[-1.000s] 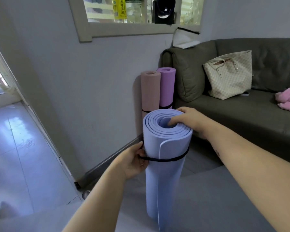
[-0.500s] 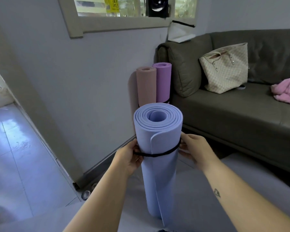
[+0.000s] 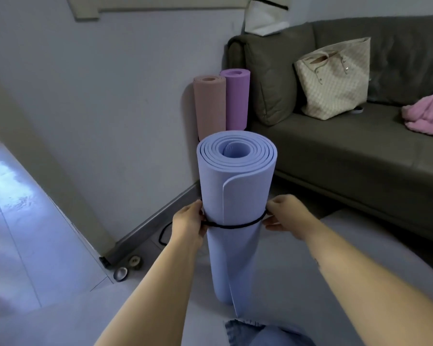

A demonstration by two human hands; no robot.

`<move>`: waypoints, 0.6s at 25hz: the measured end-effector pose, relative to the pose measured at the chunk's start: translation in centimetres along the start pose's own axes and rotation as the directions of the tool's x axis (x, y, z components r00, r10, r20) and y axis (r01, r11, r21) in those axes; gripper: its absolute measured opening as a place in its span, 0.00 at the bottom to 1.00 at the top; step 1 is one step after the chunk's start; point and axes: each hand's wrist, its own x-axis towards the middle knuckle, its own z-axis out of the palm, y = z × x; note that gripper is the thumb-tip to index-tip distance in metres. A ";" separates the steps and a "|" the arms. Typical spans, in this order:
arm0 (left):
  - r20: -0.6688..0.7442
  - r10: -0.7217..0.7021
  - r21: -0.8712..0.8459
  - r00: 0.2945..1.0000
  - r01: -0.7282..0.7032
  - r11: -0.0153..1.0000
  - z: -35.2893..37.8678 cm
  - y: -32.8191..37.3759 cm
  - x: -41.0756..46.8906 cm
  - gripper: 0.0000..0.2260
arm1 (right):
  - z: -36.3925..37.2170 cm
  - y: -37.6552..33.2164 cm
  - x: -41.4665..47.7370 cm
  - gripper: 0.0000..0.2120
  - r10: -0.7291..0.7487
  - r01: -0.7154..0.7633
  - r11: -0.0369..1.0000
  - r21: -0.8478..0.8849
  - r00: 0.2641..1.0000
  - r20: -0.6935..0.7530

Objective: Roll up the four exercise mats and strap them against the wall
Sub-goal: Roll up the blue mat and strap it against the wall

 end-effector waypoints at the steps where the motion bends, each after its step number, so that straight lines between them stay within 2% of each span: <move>1: -0.017 -0.023 0.023 1.000 0.023 0.999 -0.4 -0.9 0.8 0.09 | 0.9 1.2 0.7 0.09 -0.013 0.013 1.000 -0.009 0.999 -0.033; 4: -0.029 -0.061 0.068 0.998 0.063 0.996 -1.3 -3.1 3.0 0.05 | 2.4 3.6 2.5 0.07 -0.046 0.046 0.999 -0.008 0.997 -0.069; 10: -0.090 -0.176 0.171 0.980 0.190 0.967 -2.5 -7.1 7.0 0.06 | 3.7 6.9 5.4 0.12 0.097 -0.097 0.995 -0.018 0.995 0.006; 15: -0.165 -0.261 0.163 0.951 0.287 0.944 -3.8 -9.7 9.5 0.06 | 5.2 8.6 7.2 0.13 0.191 -0.191 0.981 -0.026 0.981 0.011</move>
